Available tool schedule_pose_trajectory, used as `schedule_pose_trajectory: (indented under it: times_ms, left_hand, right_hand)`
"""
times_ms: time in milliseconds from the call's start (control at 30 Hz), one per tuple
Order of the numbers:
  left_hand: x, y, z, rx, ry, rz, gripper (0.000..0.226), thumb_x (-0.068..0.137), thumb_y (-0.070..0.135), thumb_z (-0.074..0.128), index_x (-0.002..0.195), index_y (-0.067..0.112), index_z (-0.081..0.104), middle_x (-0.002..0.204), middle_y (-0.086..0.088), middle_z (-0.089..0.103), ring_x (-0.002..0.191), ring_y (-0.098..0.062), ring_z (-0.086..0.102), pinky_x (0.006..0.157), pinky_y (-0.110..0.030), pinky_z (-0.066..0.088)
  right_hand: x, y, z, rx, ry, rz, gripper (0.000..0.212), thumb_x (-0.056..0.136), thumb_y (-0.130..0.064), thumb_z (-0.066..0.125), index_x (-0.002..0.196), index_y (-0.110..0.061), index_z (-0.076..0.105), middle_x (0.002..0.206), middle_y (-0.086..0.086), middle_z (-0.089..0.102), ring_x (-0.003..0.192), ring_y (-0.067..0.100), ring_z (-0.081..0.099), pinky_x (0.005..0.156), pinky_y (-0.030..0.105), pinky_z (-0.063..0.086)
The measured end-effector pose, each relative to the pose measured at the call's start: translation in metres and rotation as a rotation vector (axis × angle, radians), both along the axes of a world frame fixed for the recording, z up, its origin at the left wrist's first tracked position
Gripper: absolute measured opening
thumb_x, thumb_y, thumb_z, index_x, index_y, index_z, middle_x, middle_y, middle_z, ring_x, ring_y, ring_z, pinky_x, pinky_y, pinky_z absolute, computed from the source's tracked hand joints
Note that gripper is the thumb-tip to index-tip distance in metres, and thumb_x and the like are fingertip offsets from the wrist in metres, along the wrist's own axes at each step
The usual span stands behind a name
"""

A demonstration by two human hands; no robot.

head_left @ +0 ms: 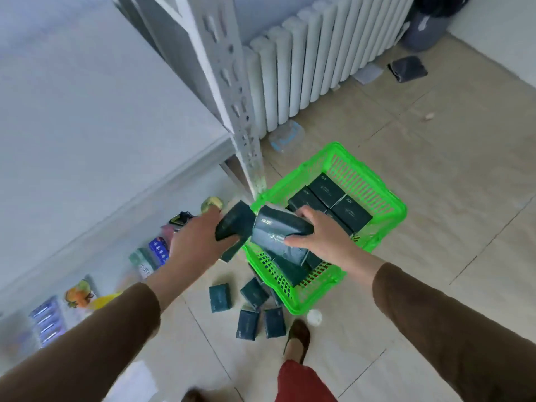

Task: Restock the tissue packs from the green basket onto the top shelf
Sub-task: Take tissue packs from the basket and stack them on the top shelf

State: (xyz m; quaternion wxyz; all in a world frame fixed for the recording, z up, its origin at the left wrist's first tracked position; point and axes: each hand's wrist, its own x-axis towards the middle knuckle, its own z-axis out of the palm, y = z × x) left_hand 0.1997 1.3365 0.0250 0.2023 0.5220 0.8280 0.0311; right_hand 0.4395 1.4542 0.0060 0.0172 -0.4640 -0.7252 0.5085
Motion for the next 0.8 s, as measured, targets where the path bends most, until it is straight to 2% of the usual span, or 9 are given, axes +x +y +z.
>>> schedule_pose_trajectory:
  times_ms: [100,167,233,300,367,433,567,667,800]
  left_hand:
    - [-0.041,-0.065,0.077,0.076,-0.015,0.167,0.044,0.081,0.062,0.062,0.095,0.028,0.039,0.077,0.007,0.059,0.072,-0.022,0.058,0.064,-0.037,0.049]
    - [-0.074,-0.104,0.119,0.171,-0.043,0.265,0.043,0.081,0.056,0.067,0.098,0.027,0.041,0.078,0.006,0.06,0.072,-0.021,0.058,0.064,-0.038,0.049]
    - [-0.114,-0.14,0.152,0.246,-0.051,0.346,0.042,0.081,0.05,0.072,0.1,0.027,0.043,0.082,0.007,0.061,0.074,-0.018,0.058,0.064,-0.037,0.046]
    - [-0.159,-0.176,0.176,0.295,-0.055,0.418,0.039,0.08,0.046,0.074,0.1,0.028,0.046,0.086,0.009,0.061,0.076,-0.012,0.057,0.063,-0.034,0.043]
    - [-0.208,-0.209,0.194,0.339,-0.039,0.467,0.035,0.08,0.042,0.076,0.099,0.029,0.049,0.089,0.009,0.06,0.078,-0.009,0.055,0.062,-0.03,0.038]
    - [-0.259,-0.24,0.207,0.38,0.013,0.499,0.036,0.079,0.038,0.077,0.104,0.028,0.054,0.097,0.007,0.054,0.084,-0.014,0.053,0.068,-0.029,0.036]
    - [-0.374,-0.293,0.22,0.392,0.094,0.566,0.051,0.079,0.034,0.079,0.123,0.022,0.057,0.113,0.001,0.048,0.096,-0.016,0.047,0.082,-0.029,0.037]
    - [-0.462,-0.331,0.22,0.338,0.175,0.549,0.053,0.079,0.038,0.08,0.124,0.023,0.057,0.109,0.004,0.053,0.098,-0.02,0.052,0.078,-0.032,0.04]
    - [-0.559,-0.377,0.209,0.247,0.38,0.47,0.05,0.076,0.041,0.081,0.119,0.026,0.061,0.102,0.006,0.061,0.105,-0.024,0.042,0.084,-0.04,0.038]
  right_hand:
    - [-0.05,-0.015,0.084,0.017,0.15,0.074,0.06,0.071,-0.029,0.084,0.121,-0.031,0.052,0.107,-0.006,0.067,0.095,0.014,0.066,0.089,0.033,0.05]
    - [-0.093,-0.028,0.125,0.001,0.247,0.1,0.072,0.064,-0.032,0.085,0.124,-0.039,0.046,0.116,-0.003,0.064,0.103,0.022,0.065,0.095,0.039,0.052]
    - [-0.143,-0.044,0.156,-0.03,0.316,0.106,0.076,0.058,-0.037,0.085,0.122,-0.04,0.045,0.119,0.009,0.062,0.106,0.03,0.063,0.095,0.046,0.052]
    - [-0.198,-0.062,0.178,-0.074,0.392,0.135,0.071,0.059,-0.032,0.086,0.121,-0.031,0.05,0.117,0.007,0.064,0.104,0.022,0.064,0.094,0.038,0.052]
    - [-0.255,-0.084,0.194,-0.125,0.464,0.166,0.062,0.068,-0.016,0.087,0.12,-0.021,0.055,0.114,0.001,0.066,0.101,0.011,0.063,0.091,0.028,0.049]
    - [-0.314,-0.108,0.203,-0.141,0.507,0.194,0.058,0.07,-0.013,0.086,0.119,-0.021,0.057,0.116,0.004,0.066,0.102,0.012,0.062,0.092,0.028,0.047]
    - [-0.44,-0.154,0.202,-0.114,0.528,0.275,0.054,0.066,-0.028,0.085,0.112,-0.035,0.057,0.12,0.013,0.063,0.112,0.029,0.06,0.1,0.044,0.047]
    - [-0.533,-0.188,0.188,-0.044,0.499,0.326,0.049,0.076,-0.021,0.083,0.114,-0.03,0.054,0.114,0.008,0.064,0.108,0.029,0.06,0.095,0.04,0.049]
    - [-0.634,-0.234,0.172,0.08,0.474,0.36,0.051,0.076,-0.025,0.083,0.116,-0.024,0.051,0.108,0.006,0.063,0.1,0.023,0.06,0.089,0.038,0.049]
